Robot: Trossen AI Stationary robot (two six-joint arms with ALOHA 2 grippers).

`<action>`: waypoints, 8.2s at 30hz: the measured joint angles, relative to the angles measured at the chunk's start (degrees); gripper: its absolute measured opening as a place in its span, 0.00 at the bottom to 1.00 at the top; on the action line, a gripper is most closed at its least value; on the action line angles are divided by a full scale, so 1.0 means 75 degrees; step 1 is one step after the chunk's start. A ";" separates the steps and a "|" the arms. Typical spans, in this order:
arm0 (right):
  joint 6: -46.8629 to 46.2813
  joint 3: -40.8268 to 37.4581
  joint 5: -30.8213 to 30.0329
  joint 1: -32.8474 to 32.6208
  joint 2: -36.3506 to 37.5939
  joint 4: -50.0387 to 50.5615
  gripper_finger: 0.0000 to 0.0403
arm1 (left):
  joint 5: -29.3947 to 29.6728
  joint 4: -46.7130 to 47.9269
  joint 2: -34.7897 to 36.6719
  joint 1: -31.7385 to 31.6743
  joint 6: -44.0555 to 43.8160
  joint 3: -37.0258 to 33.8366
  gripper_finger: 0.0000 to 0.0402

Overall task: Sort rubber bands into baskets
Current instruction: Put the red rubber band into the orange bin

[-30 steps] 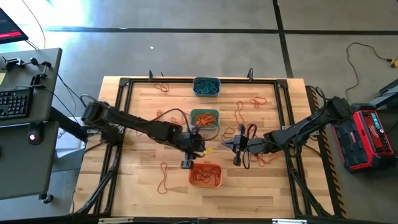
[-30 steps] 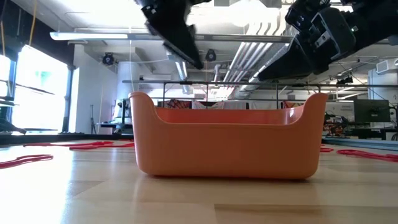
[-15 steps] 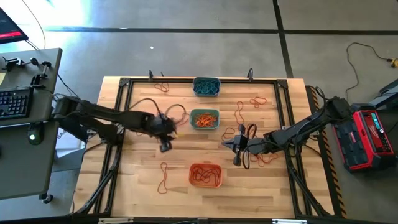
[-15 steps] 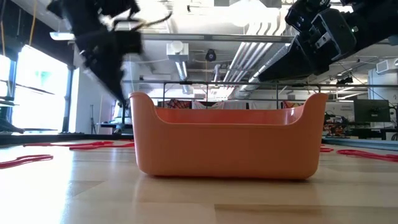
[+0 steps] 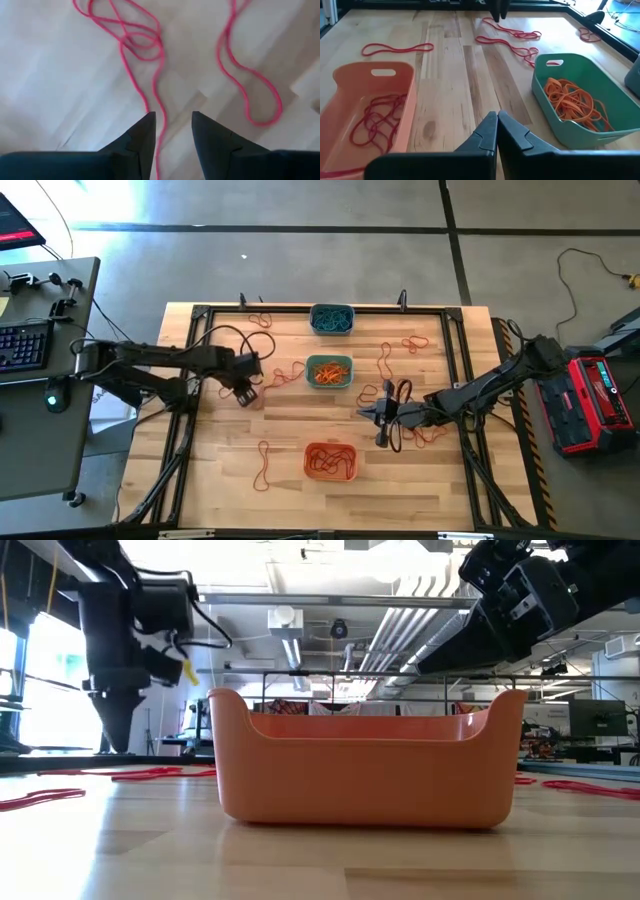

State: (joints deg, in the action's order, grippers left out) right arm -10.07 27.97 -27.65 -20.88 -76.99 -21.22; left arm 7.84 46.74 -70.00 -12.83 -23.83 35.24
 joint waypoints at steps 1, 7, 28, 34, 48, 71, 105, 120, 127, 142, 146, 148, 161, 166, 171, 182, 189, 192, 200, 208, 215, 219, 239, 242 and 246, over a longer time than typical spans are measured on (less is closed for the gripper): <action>0.0000 0.0000 0.0013 -0.0002 0.0000 -0.0002 0.00 | -0.0003 -0.0060 -0.0038 -0.0119 0.0010 0.0000 0.29; -0.0008 0.0000 0.0104 0.0000 0.0000 0.0009 0.00 | -0.0030 -0.0144 -0.0494 -0.0596 0.0259 0.0006 0.30; -0.0052 0.0000 0.0115 0.0000 0.0000 0.0062 0.00 | -0.0143 -0.0427 -0.1545 -0.0690 0.0814 0.0032 0.23; -0.0052 0.0000 0.0115 0.0000 0.0000 0.0062 0.00 | -0.0479 -0.0515 -0.1553 -0.0695 0.1060 0.0034 0.02; -0.0050 0.0000 0.0115 0.0000 0.0000 0.0070 0.00 | -0.0176 -0.0103 -0.1574 0.0344 0.1209 0.1284 0.00; -0.0026 0.0000 0.0115 0.0000 0.0000 0.0073 0.00 | -0.0083 -0.0500 -0.1580 0.2768 0.0385 0.3810 0.00; -0.0026 -0.0003 0.0150 0.0000 0.0006 0.0065 0.00 | -0.1047 -0.1214 -0.4823 0.4408 0.1735 0.7874 0.00; -0.0052 -0.0003 0.0147 0.0000 0.0003 0.0088 0.00 | -0.1195 -0.1621 -0.4878 0.3990 0.1728 0.6835 0.00; -0.0052 -0.0003 0.0143 0.0000 0.0003 0.0088 0.00 | -0.1545 -0.2110 -0.4906 0.3898 0.1658 0.6453 0.00; -0.0143 -0.0003 0.0125 -0.0002 0.0000 0.0114 0.00 | -0.2374 -0.1912 -0.6133 0.3551 0.2091 0.6835 0.00; -0.0201 -0.0003 0.0126 -0.0002 0.0000 0.0131 0.00 | -0.2455 -0.1829 -0.6219 0.3562 0.2146 0.6957 0.03; -0.0207 -0.0003 0.0129 0.0000 0.0000 0.0168 0.00 | -0.2436 -0.1815 -0.6216 0.3568 0.2199 0.7021 0.06; -0.0198 -0.0003 0.0147 -0.0005 0.0000 0.0272 0.00 | -0.1499 -0.1195 -0.6035 0.3714 0.2882 0.7501 0.27; -0.0195 -0.0003 0.0147 -0.0008 0.0000 0.0281 0.00 | -0.0854 -0.1289 -0.5661 0.3758 0.2958 0.7498 0.28; -0.0017 -0.0003 0.0144 -0.0008 0.0000 0.0272 0.00 | -0.0205 -0.2200 -0.5238 0.3842 0.3201 0.6929 0.28; 0.0150 -0.0003 0.0125 -0.0008 0.0000 0.0026 0.00 | 0.0308 -0.4222 -0.3786 0.3816 0.3042 0.4565 0.28; 0.0155 0.0000 0.0120 0.0001 0.0000 -0.0011 0.00 | 0.0856 -0.3729 -0.2269 0.3748 0.2014 0.3253 0.28; 0.0204 0.0000 0.0100 0.0051 0.0000 -0.0013 0.00 | 0.1177 -0.3024 -0.1736 0.3568 0.1370 0.2867 0.28; 0.0170 0.0000 0.0090 0.0269 0.0000 -0.0066 0.00 | 0.1237 -0.1390 -0.1274 0.2755 0.0009 0.2075 0.28; 0.0149 0.0000 -0.0296 0.0297 0.0000 -0.0095 0.05 | 0.0967 -0.1417 -0.1317 0.1645 0.0227 0.1318 0.28; 0.0149 0.0000 -0.0294 0.0296 0.0000 -0.0096 0.15 | 0.0374 -0.1774 -0.1317 0.0748 0.0716 0.1096 0.32; 0.0149 0.0000 -0.0295 0.0296 0.0000 -0.0096 0.18 | 0.0152 -0.1872 -0.1314 0.0427 0.0898 0.1096 0.34; 0.0125 0.0000 -0.0293 0.0294 0.0000 -0.0061 0.18 | -0.0118 -0.1900 -0.2716 0.0240 0.1743 0.1102 0.30; 0.0122 0.0000 -0.0293 0.0294 0.0000 -0.0055 0.18 | -0.0132 -0.1908 -0.2822 0.0206 0.1870 0.1124 0.26; 0.0123 0.0000 -0.0292 0.0294 0.0000 -0.0055 0.18 | -0.0091 -0.1952 -0.2903 0.0199 0.2047 0.1125 0.14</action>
State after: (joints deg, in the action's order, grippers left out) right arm -9.14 27.97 -29.84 -18.68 -76.99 -21.63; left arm 7.16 32.10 -91.77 -11.33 -8.48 43.68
